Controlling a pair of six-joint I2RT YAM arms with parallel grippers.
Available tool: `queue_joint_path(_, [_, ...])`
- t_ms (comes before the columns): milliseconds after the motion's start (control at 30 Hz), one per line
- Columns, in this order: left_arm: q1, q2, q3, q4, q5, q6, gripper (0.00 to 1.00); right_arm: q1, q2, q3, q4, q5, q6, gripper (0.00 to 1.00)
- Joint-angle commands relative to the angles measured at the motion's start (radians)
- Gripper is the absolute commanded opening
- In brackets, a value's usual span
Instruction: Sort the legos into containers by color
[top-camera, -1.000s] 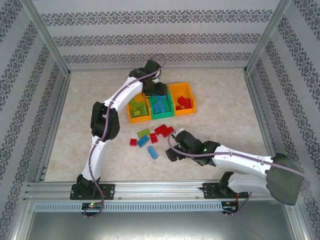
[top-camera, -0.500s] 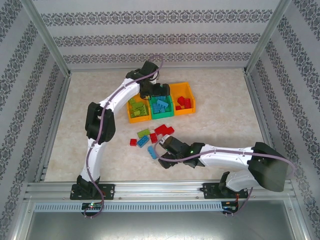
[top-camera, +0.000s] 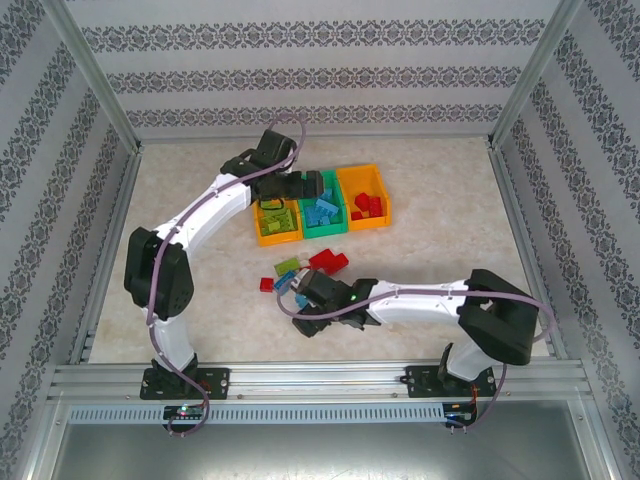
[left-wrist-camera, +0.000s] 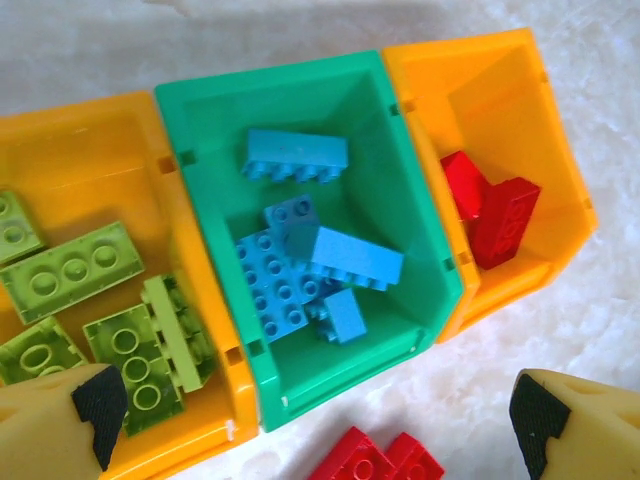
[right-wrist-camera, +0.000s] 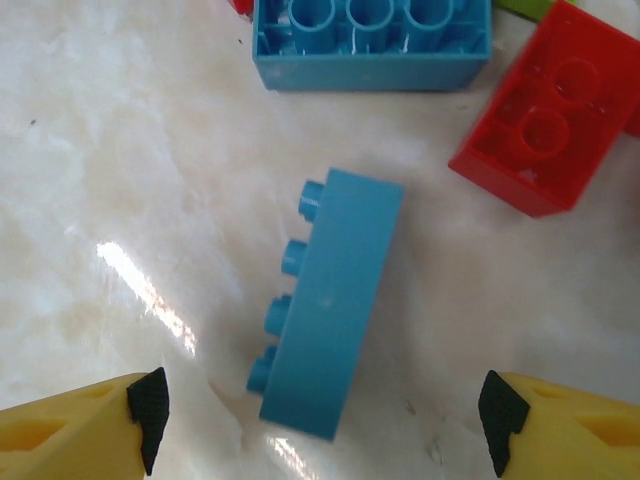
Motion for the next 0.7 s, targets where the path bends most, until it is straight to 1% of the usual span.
queue_joint_path(0, [0.017,-0.062,-0.080,0.084,-0.058,-0.013,0.99,0.013,0.067,0.063,-0.042,0.013,-0.002,0.81])
queue_joint_path(133, [0.034,-0.116,-0.151,0.113,-0.064,-0.022,1.00,0.014,0.127,0.110,-0.061,0.014,0.002,0.74])
queue_joint_path(200, [0.043,-0.144,-0.183,0.125,-0.066,-0.023,1.00,0.017,0.155,0.129,-0.082,0.027,0.004,0.69])
queue_joint_path(267, [0.054,-0.169,-0.218,0.135,-0.080,-0.038,0.99,0.017,0.177,0.149,-0.112,0.044,0.006,0.60])
queue_joint_path(400, [0.094,-0.227,-0.302,0.175,-0.095,-0.129,0.99,0.022,0.181,0.170,-0.153,0.087,0.004,0.36])
queue_joint_path(467, [0.120,-0.254,-0.358,0.207,-0.077,-0.170,0.99,0.023,0.152,0.160,-0.143,0.093,-0.001,0.30])
queue_joint_path(567, [0.144,-0.295,-0.422,0.265,-0.056,-0.190,0.99,0.019,0.085,0.141,-0.128,0.094,-0.021,0.24])
queue_joint_path(600, [0.147,-0.307,-0.435,0.270,-0.055,-0.186,0.99,0.015,0.065,0.137,-0.127,0.087,-0.027,0.23])
queue_joint_path(667, [0.150,-0.322,-0.443,0.263,-0.059,-0.172,0.99,-0.008,0.010,0.133,-0.120,0.045,-0.041,0.22])
